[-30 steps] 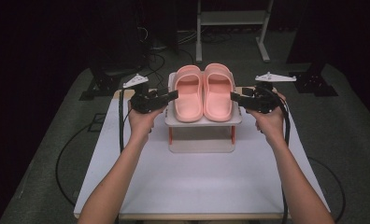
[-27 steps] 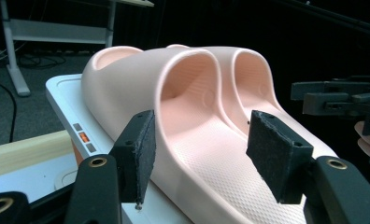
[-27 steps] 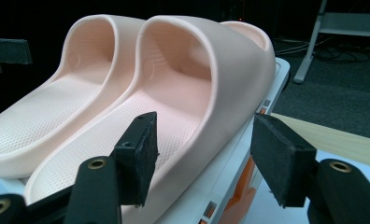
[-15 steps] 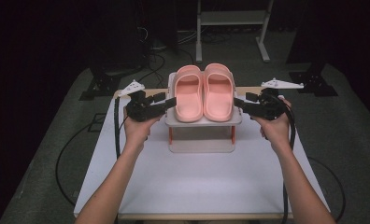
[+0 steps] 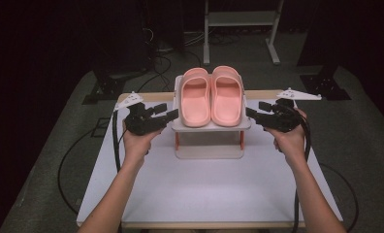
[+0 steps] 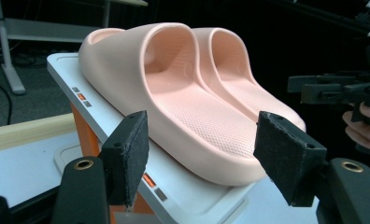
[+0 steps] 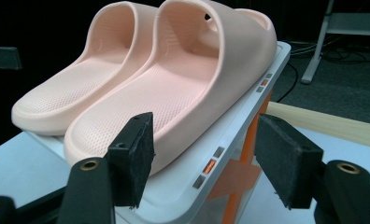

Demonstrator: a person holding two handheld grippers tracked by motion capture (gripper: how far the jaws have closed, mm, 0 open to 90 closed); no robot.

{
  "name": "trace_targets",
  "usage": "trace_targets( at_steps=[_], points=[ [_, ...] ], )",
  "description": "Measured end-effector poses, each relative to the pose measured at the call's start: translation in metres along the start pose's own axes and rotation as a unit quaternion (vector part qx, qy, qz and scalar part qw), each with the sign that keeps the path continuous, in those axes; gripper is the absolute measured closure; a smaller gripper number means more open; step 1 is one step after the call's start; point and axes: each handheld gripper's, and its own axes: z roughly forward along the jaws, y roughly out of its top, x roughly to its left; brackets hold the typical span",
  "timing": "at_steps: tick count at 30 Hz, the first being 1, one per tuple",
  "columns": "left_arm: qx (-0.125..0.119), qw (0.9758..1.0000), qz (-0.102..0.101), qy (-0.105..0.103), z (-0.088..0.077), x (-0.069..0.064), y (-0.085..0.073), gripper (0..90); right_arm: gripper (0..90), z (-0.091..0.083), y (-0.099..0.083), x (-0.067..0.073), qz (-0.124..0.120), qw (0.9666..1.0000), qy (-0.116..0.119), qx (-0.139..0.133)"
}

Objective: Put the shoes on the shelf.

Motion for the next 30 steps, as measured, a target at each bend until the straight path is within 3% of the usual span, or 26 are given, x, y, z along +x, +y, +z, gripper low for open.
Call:
trace_targets(
  at_steps=[12, 24, 30],
  points=[
    [0.008, 0.9999, 0.005, -0.010, -0.016, -0.006, -0.017, 33.4, 35.3, -0.017, -0.016, -0.001, 0.000, 1.0000, 0.003, -0.005],
    [0.007, 0.9998, 0.017, -0.005, -0.029, -0.011, -0.027, 31.5, 34.1, -0.032, -0.032, 0.000, -0.015, 0.9998, 0.005, -0.011],
    [0.010, 0.9998, 0.019, -0.003, -0.033, -0.013, -0.032, 30.3, 33.5, -0.036, -0.038, 0.000, -0.008, 0.9998, 0.012, -0.011]
  ],
)
